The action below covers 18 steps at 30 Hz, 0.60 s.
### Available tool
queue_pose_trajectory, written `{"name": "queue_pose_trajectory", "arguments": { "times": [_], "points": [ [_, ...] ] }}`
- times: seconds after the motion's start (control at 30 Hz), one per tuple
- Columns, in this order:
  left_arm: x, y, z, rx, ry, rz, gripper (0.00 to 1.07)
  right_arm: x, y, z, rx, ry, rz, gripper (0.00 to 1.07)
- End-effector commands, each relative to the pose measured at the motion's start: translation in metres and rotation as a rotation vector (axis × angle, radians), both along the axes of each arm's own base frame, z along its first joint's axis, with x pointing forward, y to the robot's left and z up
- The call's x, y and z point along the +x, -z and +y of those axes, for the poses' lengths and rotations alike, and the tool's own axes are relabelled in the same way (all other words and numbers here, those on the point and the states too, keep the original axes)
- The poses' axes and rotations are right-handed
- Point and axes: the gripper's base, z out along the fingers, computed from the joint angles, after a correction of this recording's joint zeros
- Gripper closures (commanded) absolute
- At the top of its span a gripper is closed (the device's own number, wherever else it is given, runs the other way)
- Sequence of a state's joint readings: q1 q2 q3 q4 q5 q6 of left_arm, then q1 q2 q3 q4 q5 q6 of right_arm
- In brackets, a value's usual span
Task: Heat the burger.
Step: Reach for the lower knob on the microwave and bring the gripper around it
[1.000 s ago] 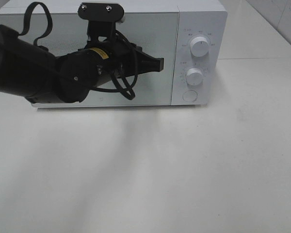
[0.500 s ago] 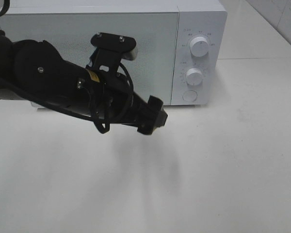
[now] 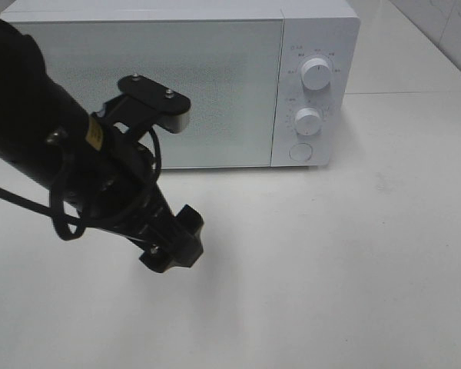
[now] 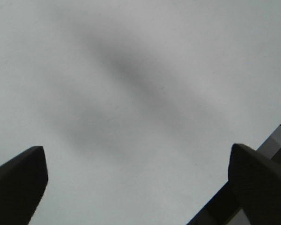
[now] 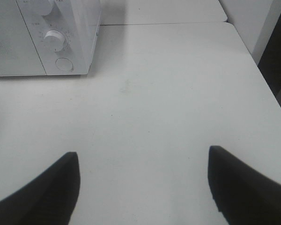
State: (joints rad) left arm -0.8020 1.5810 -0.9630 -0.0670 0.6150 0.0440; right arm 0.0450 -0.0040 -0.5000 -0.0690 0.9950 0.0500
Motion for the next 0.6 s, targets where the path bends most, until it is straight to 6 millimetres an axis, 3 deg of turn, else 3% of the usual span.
{"name": "queue_pose_trajectory", "arguments": {
  "times": [0.03,0.2,0.27,0.3,0.33,0.4,0.43,0.47,0.5,0.57,0.6],
  "points": [
    [-0.005,-0.018,0.024,0.106,-0.133,-0.015,0.09,-0.004,0.0,0.0,-0.004,0.001,-0.028,0.32],
    [-0.006,-0.041,0.049,0.144,-0.263,-0.077,0.09,-0.004,0.0,0.0,-0.004,0.001,-0.028,0.32],
    [-0.002,-0.053,0.073,0.133,-0.353,-0.06,0.09,-0.004,0.0,0.0,-0.004,0.001,-0.028,0.32],
    [-0.002,-0.053,0.073,0.133,-0.353,-0.06,0.09,-0.004,0.0,0.0,-0.004,0.001,-0.028,0.32],
    [0.0,-0.06,0.09,0.123,-0.383,-0.044,0.09,-0.004,0.0,0.0,-0.004,0.001,-0.028,0.32],
    [0.001,-0.063,0.099,0.115,-0.402,-0.033,0.09,-0.004,0.0,0.0,-0.004,0.001,-0.028,0.32],
    [0.002,-0.07,0.117,0.092,-0.434,-0.014,0.09,-0.004,0.0,0.0,-0.004,0.001,-0.028,0.32],
    [0.002,-0.07,0.117,0.092,-0.434,-0.014,0.09,-0.004,0.0,0.0,-0.004,0.001,-0.028,0.32],
    [0.003,-0.077,0.137,0.064,-0.485,-0.001,0.09,-0.004,0.0,0.0,-0.004,0.001,-0.028,0.32],
    [0.001,-0.081,0.147,0.048,-0.511,0.006,0.09,-0.004,0.0,0.0,-0.004,0.001,-0.028,0.32],
    [-0.003,-0.089,0.165,0.02,-0.564,0.011,0.09,-0.004,0.0,0.0,-0.004,0.001,-0.028,0.32]
  ]
}}
